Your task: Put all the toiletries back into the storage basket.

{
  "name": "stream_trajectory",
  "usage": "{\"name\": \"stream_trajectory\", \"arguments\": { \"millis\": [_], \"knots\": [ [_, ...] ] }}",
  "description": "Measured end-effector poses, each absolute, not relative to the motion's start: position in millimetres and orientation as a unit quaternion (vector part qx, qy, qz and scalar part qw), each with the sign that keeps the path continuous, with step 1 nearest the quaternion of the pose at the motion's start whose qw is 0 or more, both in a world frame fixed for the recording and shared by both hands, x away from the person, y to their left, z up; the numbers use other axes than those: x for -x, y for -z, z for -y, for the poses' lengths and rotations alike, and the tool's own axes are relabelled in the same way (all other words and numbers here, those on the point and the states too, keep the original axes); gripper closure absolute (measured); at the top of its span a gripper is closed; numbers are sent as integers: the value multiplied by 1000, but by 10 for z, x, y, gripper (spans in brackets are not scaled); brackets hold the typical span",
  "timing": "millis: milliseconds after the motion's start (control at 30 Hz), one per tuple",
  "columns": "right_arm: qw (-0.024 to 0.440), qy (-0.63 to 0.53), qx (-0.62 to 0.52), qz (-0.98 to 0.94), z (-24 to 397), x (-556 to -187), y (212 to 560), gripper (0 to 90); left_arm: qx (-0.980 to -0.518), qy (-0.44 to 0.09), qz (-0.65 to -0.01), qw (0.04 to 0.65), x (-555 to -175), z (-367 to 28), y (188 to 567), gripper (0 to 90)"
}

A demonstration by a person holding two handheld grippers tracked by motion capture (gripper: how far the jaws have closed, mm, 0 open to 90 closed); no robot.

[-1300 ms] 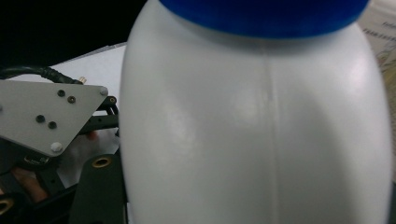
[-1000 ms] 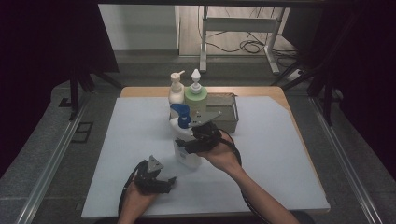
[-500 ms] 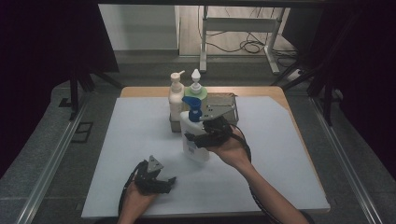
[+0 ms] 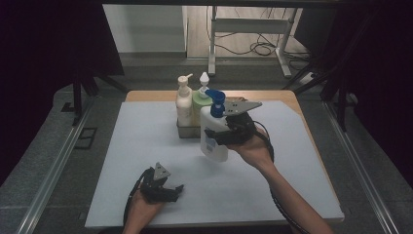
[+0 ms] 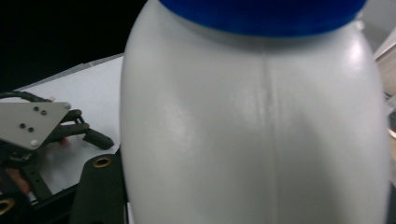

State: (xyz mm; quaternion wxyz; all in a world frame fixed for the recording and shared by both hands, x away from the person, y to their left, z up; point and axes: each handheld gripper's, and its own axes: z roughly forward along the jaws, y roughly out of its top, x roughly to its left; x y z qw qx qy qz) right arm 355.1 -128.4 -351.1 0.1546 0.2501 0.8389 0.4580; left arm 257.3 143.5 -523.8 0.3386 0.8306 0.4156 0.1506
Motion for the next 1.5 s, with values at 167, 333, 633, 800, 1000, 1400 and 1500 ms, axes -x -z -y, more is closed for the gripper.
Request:
{"name": "stream_trajectory", "arguments": {
  "millis": [167, 333, 633, 800, 1000, 1400, 1500],
  "knots": [
    [164, -457, -258, -835, 1382, -3600, 3435, 381, -831, -151, -416, 339, -2573, -1435, 5238, 121],
    [174, -455, -269, -831, 1484, -3648, 3373, 381, -831, -151, -416, 339, -2573, -1436, 5238, 121],
    [198, -448, -294, -821, 1680, -3789, 3283, 382, -831, -151, -415, 337, -2574, -1438, 5237, 121],
    [208, -447, -307, -814, 1764, -3863, 3237, 382, -831, -150, -416, 338, -2573, -1436, 5238, 121],
    [219, -447, -323, -805, 1823, -3980, 3224, 383, -831, -151, -416, 338, -2573, -1437, 5237, 121],
    [233, -447, -340, -794, 1835, -4204, 3240, 383, -831, -151, -416, 338, -2573, -1437, 5238, 121],
    [236, -447, -342, -792, 1817, -4263, 3241, 383, -831, -151, -416, 338, -2573, -1437, 5238, 121]
  ]
}}
